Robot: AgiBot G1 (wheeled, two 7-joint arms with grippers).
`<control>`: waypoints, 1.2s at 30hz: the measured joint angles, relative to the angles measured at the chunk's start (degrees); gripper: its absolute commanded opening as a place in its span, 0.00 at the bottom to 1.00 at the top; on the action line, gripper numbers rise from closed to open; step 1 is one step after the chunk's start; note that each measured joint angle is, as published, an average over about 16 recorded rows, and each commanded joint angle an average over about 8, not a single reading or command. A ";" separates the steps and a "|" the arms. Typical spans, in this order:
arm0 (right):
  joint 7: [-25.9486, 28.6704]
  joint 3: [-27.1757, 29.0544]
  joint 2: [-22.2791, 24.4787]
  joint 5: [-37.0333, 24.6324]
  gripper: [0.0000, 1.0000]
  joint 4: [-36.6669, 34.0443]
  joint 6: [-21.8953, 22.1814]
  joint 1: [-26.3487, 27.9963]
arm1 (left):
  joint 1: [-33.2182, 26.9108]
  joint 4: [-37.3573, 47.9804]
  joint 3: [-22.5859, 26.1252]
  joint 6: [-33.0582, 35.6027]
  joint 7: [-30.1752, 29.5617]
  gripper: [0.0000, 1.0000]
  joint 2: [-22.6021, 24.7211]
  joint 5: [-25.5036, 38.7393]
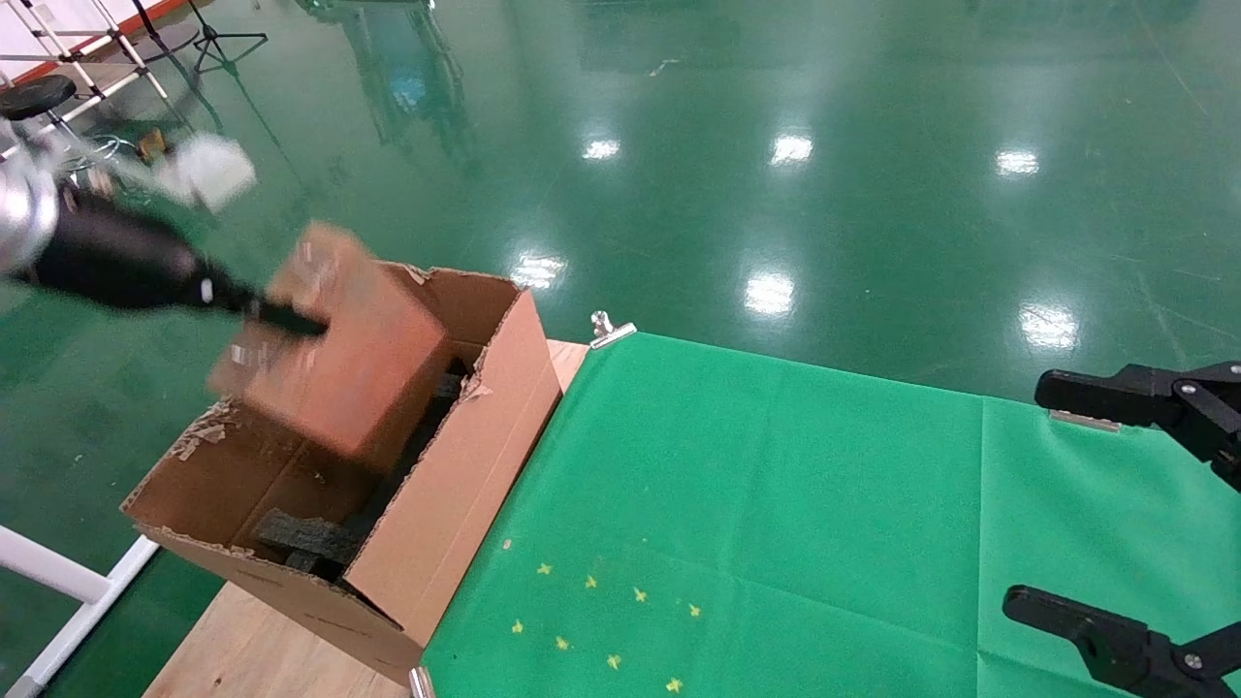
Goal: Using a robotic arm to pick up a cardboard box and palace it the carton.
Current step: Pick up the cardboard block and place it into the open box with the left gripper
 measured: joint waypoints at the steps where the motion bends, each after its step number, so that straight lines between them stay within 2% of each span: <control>1: 0.00 0.00 0.00 0.00 1.00 0.00 0.00 0.00 | 0.70 1.44 0.32 -0.33 1.44 0.00 0.11 0.15; 10: 0.00 0.00 0.00 0.00 1.00 0.00 0.00 0.00 | 5.16 13.68 2.41 -7.45 12.00 0.00 3.67 2.95; 19: 0.00 -0.01 0.00 0.00 1.00 0.00 0.00 0.00 | 7.43 24.92 2.80 -15.31 17.94 0.00 8.79 4.11; 27: 0.00 -0.01 0.00 0.01 1.00 0.00 0.00 0.00 | 9.42 33.28 3.77 -19.84 18.78 0.00 12.96 5.65; 36: -0.01 -0.01 0.00 0.01 1.00 0.00 0.00 0.00 | 12.33 39.21 5.08 -26.24 14.97 0.00 16.18 7.65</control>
